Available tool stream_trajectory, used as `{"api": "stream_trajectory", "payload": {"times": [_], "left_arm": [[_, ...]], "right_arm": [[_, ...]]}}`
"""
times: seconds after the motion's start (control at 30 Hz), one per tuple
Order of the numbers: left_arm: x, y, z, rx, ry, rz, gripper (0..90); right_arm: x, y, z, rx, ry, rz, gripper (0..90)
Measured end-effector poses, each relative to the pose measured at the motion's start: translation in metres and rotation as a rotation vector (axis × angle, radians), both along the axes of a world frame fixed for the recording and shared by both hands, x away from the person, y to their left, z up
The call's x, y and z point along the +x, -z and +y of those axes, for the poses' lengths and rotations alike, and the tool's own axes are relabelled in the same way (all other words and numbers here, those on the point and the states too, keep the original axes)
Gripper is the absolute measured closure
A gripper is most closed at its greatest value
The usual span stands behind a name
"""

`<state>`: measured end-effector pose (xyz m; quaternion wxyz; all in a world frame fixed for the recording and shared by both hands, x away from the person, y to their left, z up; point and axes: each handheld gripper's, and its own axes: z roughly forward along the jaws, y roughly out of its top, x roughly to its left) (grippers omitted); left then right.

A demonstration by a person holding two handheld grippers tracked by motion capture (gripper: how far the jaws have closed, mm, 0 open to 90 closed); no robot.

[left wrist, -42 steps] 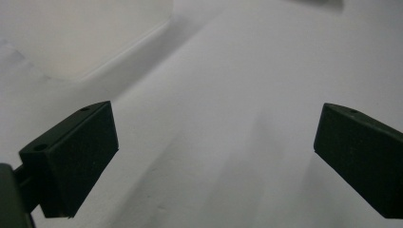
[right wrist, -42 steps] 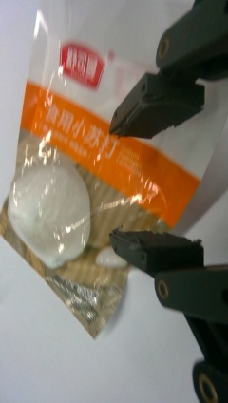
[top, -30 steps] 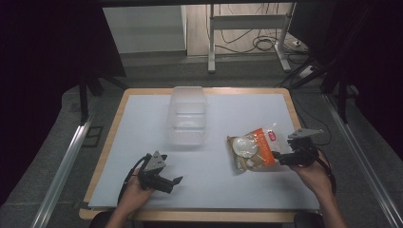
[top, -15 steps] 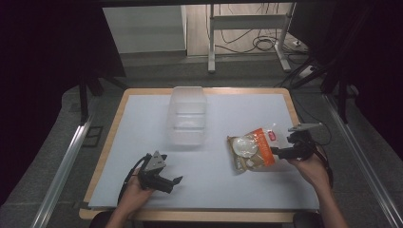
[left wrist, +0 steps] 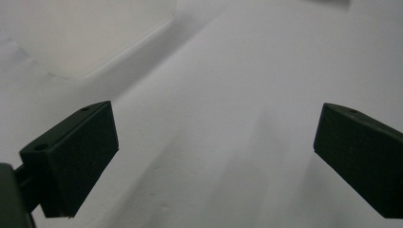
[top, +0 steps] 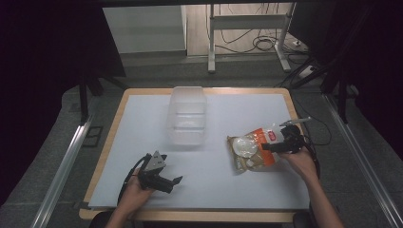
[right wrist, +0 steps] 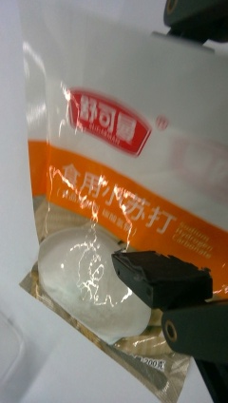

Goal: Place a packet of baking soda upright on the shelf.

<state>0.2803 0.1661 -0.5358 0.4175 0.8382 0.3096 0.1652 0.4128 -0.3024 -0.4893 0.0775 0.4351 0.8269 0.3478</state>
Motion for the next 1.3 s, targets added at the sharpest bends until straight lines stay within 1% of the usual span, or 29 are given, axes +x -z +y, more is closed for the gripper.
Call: {"api": "stream_trajectory", "payload": {"times": [0.1,0.17,0.3,0.33,0.37,0.4,0.43,0.47,0.53,0.6,0.77,0.9,0.97,1.03,1.07,1.17,1.3], "left_arm": [[0.000,0.000,0.000,-0.001,0.000,0.000,1.1],[0.000,0.000,0.000,0.000,0.000,0.000,1.1],[0.000,0.000,0.000,0.002,0.002,0.000,1.0],[0.000,0.000,0.000,0.002,0.002,-0.001,1.1],[0.000,0.000,0.000,0.002,0.002,-0.001,1.1],[0.000,0.000,0.000,0.003,0.002,-0.001,1.1],[0.000,0.000,0.000,0.004,0.002,-0.001,1.1],[0.000,0.000,0.000,0.003,0.001,-0.002,1.1],[0.000,0.000,0.000,0.002,0.000,-0.004,1.1],[-0.001,-0.001,0.000,0.001,-0.002,-0.006,1.1],[-0.001,-0.001,0.000,-0.001,-0.003,-0.009,1.1],[-0.001,-0.001,0.000,0.001,-0.002,-0.009,1.0],[-0.001,-0.001,0.000,0.002,-0.004,-0.011,1.0],[-0.001,-0.001,0.000,0.000,-0.004,-0.011,1.0],[-0.001,-0.002,0.001,0.006,-0.001,-0.012,1.1],[-0.001,-0.002,0.000,0.004,-0.002,-0.014,1.1],[-0.001,-0.002,0.000,0.003,-0.003,-0.014,1.0]], "right_arm": [[0.002,0.002,0.004,0.008,-0.010,0.009,26.6],[0.002,0.005,0.009,0.002,-0.022,0.029,31.5],[0.001,0.008,0.010,0.019,-0.032,0.051,43.5],[0.001,0.008,0.010,0.026,-0.026,0.057,48.3],[0.001,0.007,0.009,0.037,-0.018,0.067,56.5],[0.001,0.007,0.008,0.057,-0.029,0.076,61.6],[0.000,0.007,0.008,0.062,-0.030,0.077,66.5],[0.000,0.007,0.008,0.057,-0.033,0.076,72.2],[-0.002,0.005,0.010,0.041,-0.052,0.051,81.7],[-0.003,0.001,0.012,0.035,-0.068,0.032,87.8],[-0.009,-0.014,0.018,0.043,-0.083,-0.019,88.4],[-0.011,-0.025,0.025,0.035,-0.107,-0.046,88.4],[-0.012,-0.030,0.028,0.039,-0.119,-0.059,88.4],[-0.013,-0.035,0.032,0.038,-0.133,-0.067,88.5],[-0.013,-0.037,0.034,0.037,-0.137,-0.070,88.5],[-0.013,-0.043,0.040,0.023,-0.153,-0.077,88.5],[-0.013,-0.051,0.045,0.019,-0.164,-0.083,88.5]]}}
